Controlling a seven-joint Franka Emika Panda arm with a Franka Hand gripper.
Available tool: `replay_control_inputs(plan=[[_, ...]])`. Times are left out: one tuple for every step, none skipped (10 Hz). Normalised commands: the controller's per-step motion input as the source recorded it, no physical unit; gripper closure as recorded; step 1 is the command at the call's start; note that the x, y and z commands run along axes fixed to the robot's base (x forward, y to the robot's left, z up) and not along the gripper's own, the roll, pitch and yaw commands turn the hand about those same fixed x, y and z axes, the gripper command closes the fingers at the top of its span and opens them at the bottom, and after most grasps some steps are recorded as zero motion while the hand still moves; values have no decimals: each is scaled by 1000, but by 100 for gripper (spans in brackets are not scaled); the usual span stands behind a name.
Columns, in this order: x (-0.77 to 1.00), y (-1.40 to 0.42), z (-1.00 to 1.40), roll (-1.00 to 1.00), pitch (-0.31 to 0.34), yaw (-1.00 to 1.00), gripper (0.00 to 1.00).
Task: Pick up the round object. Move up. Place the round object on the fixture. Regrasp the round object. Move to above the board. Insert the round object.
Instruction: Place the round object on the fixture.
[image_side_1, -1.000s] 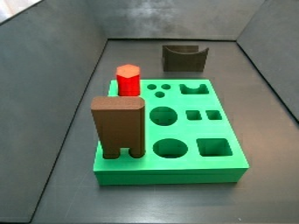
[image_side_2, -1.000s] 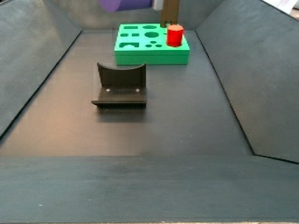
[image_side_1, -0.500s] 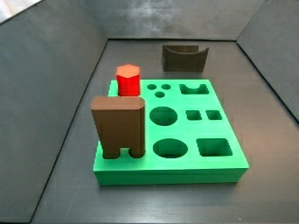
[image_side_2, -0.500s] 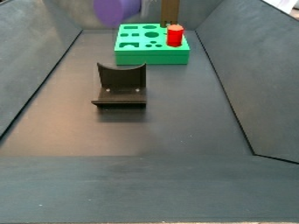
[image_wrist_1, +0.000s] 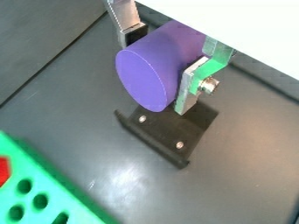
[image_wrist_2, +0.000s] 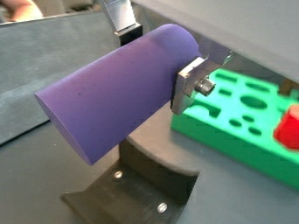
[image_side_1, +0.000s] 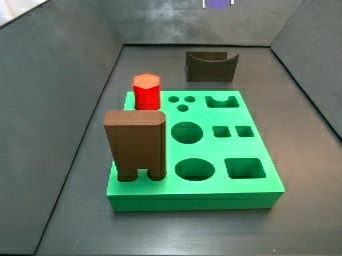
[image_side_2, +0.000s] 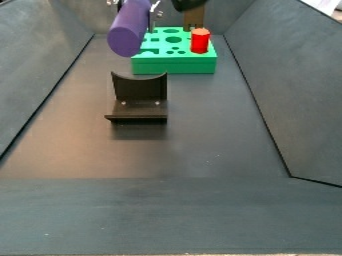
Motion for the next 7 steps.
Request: replay_control_inputs(plan=[[55,29,-20,-1000,269,343,100],[75,35,-18,-1000,316,279,100],[85,42,-22,-1000,368,202,100],[88,45,-24,-891,363,94,100],[78,47,-17,-677,312,-41,100],[74,48,-15,-508,264,-106,100],[74,43,-16,-345,209,-146,100]])
